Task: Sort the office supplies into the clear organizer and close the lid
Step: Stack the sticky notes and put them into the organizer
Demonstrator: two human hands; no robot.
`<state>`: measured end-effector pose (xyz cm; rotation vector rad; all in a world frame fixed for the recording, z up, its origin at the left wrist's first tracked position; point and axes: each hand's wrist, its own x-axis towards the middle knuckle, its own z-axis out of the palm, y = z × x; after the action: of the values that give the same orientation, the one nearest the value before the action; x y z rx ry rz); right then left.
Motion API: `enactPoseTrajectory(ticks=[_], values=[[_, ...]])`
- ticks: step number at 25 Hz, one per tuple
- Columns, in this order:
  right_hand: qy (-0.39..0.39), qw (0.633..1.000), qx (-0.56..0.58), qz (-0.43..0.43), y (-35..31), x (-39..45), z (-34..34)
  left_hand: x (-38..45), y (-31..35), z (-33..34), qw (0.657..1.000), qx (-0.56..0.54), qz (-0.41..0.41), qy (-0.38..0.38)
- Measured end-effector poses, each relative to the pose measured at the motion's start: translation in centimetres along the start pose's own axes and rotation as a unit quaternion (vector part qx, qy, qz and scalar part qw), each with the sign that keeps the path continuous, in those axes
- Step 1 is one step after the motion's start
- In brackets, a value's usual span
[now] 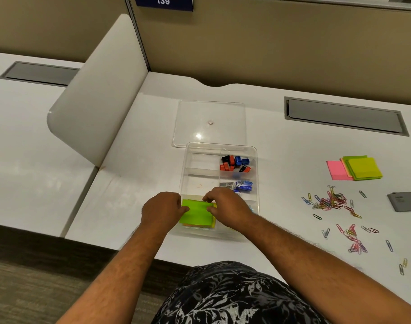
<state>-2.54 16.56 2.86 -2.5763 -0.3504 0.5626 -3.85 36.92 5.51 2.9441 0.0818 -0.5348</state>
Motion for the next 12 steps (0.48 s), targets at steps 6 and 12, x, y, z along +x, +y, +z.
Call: enactPoseTrajectory(ticks=[6, 12], values=[[-0.004, 1.000, -0.005, 0.004, 1.0, -0.8, 0.0, 0.7, -1.0, 2.4, 0.998, -0.054, 0.016, 0.005], [-0.004, 1.000, 0.007, 0.000, 1.3, -0.7, 0.5, 1.2, -1.2, 2.7, 0.998, -0.060, 0.011, 0.013]])
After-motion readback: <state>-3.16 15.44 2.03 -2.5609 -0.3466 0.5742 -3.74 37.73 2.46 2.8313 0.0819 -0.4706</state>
